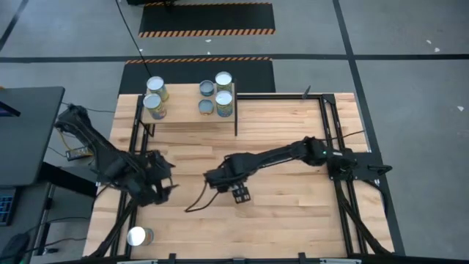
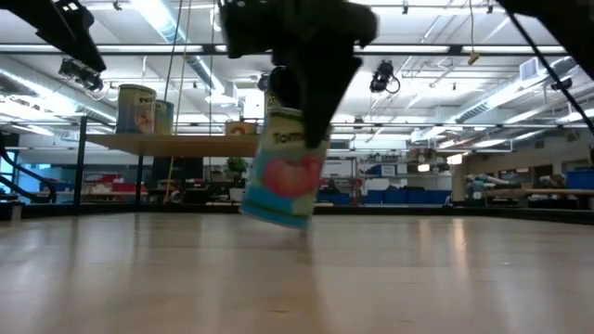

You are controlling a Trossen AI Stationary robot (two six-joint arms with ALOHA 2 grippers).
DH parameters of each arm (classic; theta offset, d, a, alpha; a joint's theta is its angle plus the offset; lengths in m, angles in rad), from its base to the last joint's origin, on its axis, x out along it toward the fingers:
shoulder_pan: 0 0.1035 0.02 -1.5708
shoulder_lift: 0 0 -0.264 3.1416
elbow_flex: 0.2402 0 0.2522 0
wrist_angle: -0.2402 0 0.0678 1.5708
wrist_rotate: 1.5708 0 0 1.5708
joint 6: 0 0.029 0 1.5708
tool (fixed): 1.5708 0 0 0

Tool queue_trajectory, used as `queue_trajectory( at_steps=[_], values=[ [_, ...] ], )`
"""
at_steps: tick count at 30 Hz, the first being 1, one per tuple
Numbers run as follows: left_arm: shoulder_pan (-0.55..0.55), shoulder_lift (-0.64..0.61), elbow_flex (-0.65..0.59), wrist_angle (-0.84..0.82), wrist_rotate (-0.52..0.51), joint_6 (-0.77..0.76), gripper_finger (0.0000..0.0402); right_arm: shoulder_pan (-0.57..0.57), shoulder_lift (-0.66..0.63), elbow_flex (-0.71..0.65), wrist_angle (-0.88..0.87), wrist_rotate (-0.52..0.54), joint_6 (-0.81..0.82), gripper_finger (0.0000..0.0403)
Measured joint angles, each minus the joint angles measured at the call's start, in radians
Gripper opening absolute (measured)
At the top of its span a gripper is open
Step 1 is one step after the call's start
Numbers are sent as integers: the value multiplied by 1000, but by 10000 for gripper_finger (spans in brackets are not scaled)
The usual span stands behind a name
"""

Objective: Pick and place cans onto a shelf
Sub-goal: Put the right canned tomatoes on the shelf

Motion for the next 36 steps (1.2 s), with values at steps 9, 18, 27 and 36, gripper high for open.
queue_trajectory(
  at_steps=[9,18,27,36],
  values=[
    [0,-132,0,-37,-83,-19,346,-45,91,116,-31,-67,-118,358],
    [2,-117,-2,53,-231,23,346,-39,6,123,-78,-44,-132,373],
    [97,6,-4,229,-309,114,346,-30,-197,-78,-116,-6,-75,364],
    [121,142,-4,302,-312,54,346,-5,-488,-648,300,-7,40,353]
  ],
)
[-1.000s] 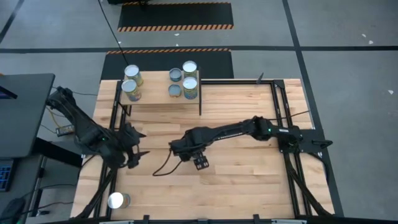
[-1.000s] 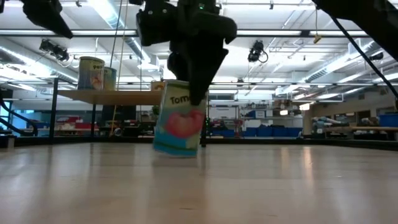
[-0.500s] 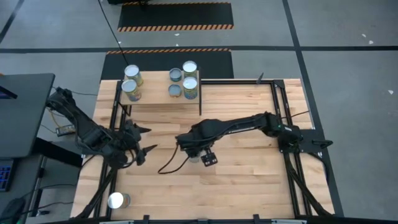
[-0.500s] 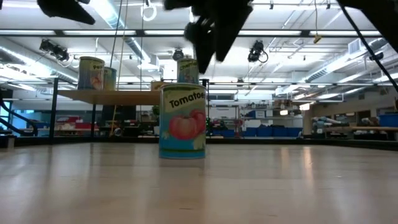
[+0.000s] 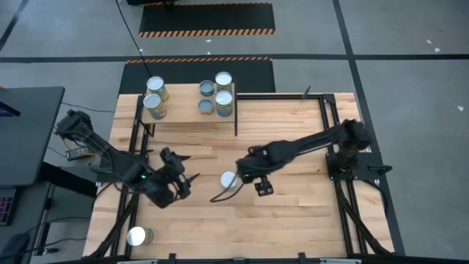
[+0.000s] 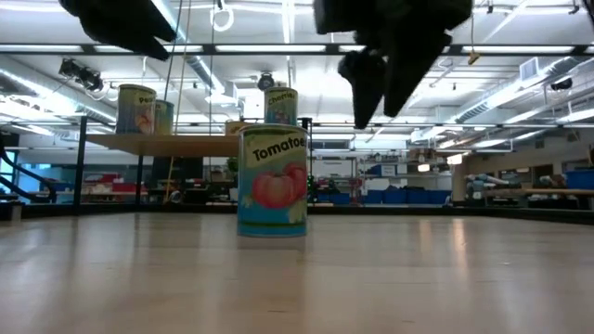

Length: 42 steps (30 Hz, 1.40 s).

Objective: Pick and place cans onto a shelf
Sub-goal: Put the right canned tomatoes on the shelf

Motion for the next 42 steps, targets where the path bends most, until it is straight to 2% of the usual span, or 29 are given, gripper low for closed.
queue_trajectory(
  at_steps=[4,8,12,16,22,27,33,39,42],
  values=[
    [57,85,0,105,50,18,346,24,-133,-234,258,0,59,350],
    [111,184,0,329,163,200,346,46,-235,-413,449,4,122,350],
    [158,256,0,554,290,365,346,73,-307,-540,530,40,179,350],
    [209,310,0,643,351,432,346,93,-351,-634,574,83,236,350],
    [309,334,8,680,485,420,354,106,-370,-711,609,88,302,350],
    [337,334,80,660,557,445,354,107,-370,-740,628,99,334,350],
    [318,334,99,612,541,398,351,108,-370,-758,639,103,359,350],
    [276,375,100,649,491,398,283,111,-370,-763,653,104,365,350],
    [254,404,100,662,494,406,272,126,-370,-763,649,107,370,350]
  ],
)
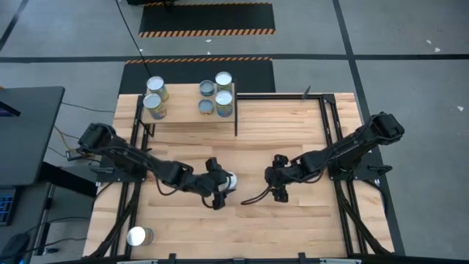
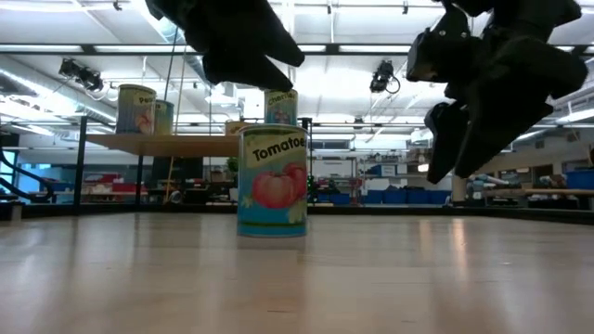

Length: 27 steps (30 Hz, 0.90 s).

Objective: Pick and place cans onto a shelf
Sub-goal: Put the right canned tomatoes on the shelf

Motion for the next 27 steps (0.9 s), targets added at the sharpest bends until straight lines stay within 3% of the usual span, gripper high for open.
queue_trajectory(
  at_steps=[12,17,27],
  values=[
    [21,32,1,-26,-7,-44,390,46,0,0,5,7,77,350],
    [44,71,-1,-31,40,-87,398,46,1,0,5,7,85,350],
    [49,89,1,-32,2,-77,398,46,1,0,5,6,89,350]
  ],
)
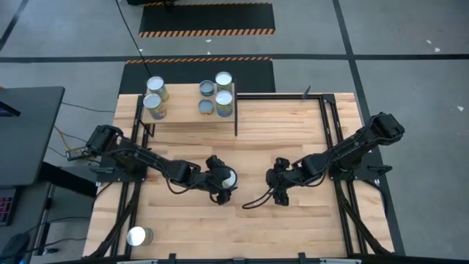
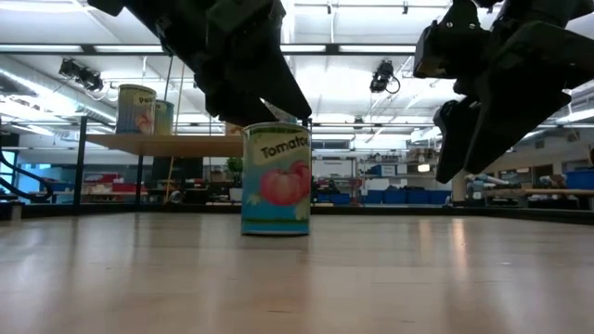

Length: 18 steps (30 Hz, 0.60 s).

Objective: Pick and place cans onto a shelf
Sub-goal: Put the right canned tomatoes on the shelf

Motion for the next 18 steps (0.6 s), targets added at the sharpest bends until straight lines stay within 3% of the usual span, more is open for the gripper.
queue_trajectory(
  at_steps=[9,14,18],
  values=[
    [-27,-5,63,-24,-40,45,398,0,0,0,1,-6,0,350],
    [-15,-2,63,-150,-109,-87,398,0,0,0,1,-10,0,350],
    [-13,17,62,-138,-105,-137,398,0,0,0,0,-10,0,350]
  ],
)
